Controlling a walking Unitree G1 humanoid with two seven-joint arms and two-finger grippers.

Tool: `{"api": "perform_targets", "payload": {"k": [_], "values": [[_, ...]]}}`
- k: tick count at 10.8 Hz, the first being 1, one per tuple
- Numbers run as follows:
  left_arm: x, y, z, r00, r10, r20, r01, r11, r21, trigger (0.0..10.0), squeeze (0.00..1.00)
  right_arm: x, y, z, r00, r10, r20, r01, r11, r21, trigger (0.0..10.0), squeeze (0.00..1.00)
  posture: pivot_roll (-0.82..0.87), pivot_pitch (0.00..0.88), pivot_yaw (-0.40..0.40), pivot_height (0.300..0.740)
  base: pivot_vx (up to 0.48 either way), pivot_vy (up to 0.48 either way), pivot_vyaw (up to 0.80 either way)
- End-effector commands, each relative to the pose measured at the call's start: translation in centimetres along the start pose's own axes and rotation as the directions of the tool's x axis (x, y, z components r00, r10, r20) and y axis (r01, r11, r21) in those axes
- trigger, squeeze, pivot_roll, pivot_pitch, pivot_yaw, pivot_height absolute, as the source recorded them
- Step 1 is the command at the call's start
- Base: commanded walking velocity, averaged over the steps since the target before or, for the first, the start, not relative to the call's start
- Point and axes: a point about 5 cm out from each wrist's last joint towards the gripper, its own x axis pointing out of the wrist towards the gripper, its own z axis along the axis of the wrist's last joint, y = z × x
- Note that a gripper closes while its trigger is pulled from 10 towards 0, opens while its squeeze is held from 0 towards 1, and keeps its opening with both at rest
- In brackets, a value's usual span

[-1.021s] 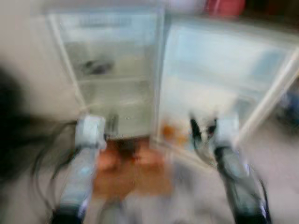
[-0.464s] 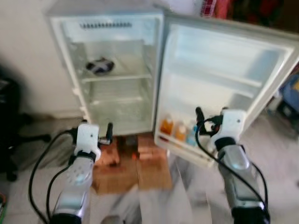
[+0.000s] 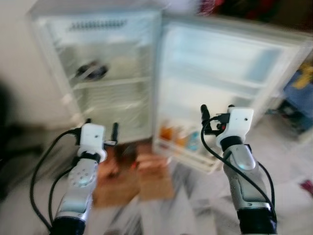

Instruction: Restocking fridge

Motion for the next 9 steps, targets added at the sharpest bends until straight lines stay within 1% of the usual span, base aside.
{"api": "perform_targets", "payload": {"k": [1,2,4,5,6,7,8,9], "values": [[0.1,-0.3,0.1,1.0,-0.01,0.001,0.01,1.0,-0.004,10.0,0.0,0.0,-0.3,-0.3,1.0,-0.005,-0.01,0.005,1.0,0.006,10.0,0.0,0.06,0.0,0.001,0.74,0.274,-0.39,0.0],[0.0,-0.4,0.0,1.0,-0.007,-0.001,0.007,1.0,0.001,10.0,0.0,-0.2,0.0,-0.7,0.999,0.024,-0.022,-0.024,1.0,0.011,10.0,0.0,0.06,0.0,-0.001,0.74,0.277,-0.39,0.0],[-0.1,-0.5,-0.1,1.0,-0.01,-0.004,0.01,1.0,0.006,10.0,0.0,-0.5,0.8,-1.2,0.989,0.142,-0.051,-0.14,0.989,0.043,10.0,0.0,0.06,0.0,-0.001,0.74,0.274,-0.39,0.0],[-0.1,-0.5,-0.2,1.0,0.004,-0.011,-0.004,1.0,-0.003,10.0,0.0,-1.0,1.6,-1.7,0.959,0.273,-0.076,-0.268,0.961,0.064,10.0,0.0,0.06,0.0,-0.001,0.74,0.0,-0.45,0.49],[-0.1,-0.5,-0.1,1.0,0.007,-0.007,-0.007,1.0,-0.003,10.0,0.0,-1.4,1.8,-1.8,0.94,0.334,-0.074,-0.332,0.943,0.034,10.0,0.0,0.06,0.0,-0.003,0.74,0.0,-0.458,0.8],[-0.2,-0.6,-0.3,1.0,0.003,-0.01,-0.003,1.0,-0.003,10.0,0.0,-2.0,1.9,-2.6,0.914,0.391,-0.112,-0.384,0.92,0.079,10.0,0.0,0.07,0.0,-0.007,0.74,0.0,-0.337,0.8],[-0.4,-0.6,-0.4,1.0,0.001,-0.012,-0.001,1.0,-0.006,10.0,0.0,-3.6,2.6,-3.8,0.801,0.566,-0.197,-0.55,0.824,0.133,10.0,0.0,0.07,0.0,-0.007,0.74,0.0,-0.458,0.41],[-0.5,-0.6,-0.4,1.0,0.001,-0.015,-0.001,1.0,-0.007,10.0,0.0,-4.8,2.6,-4.7,0.705,0.656,-0.27,-0.643,0.752,0.146,10.0,0.0,0.07,0.0,-0.007,0.74,0.0,-0.458,0.0]]}}
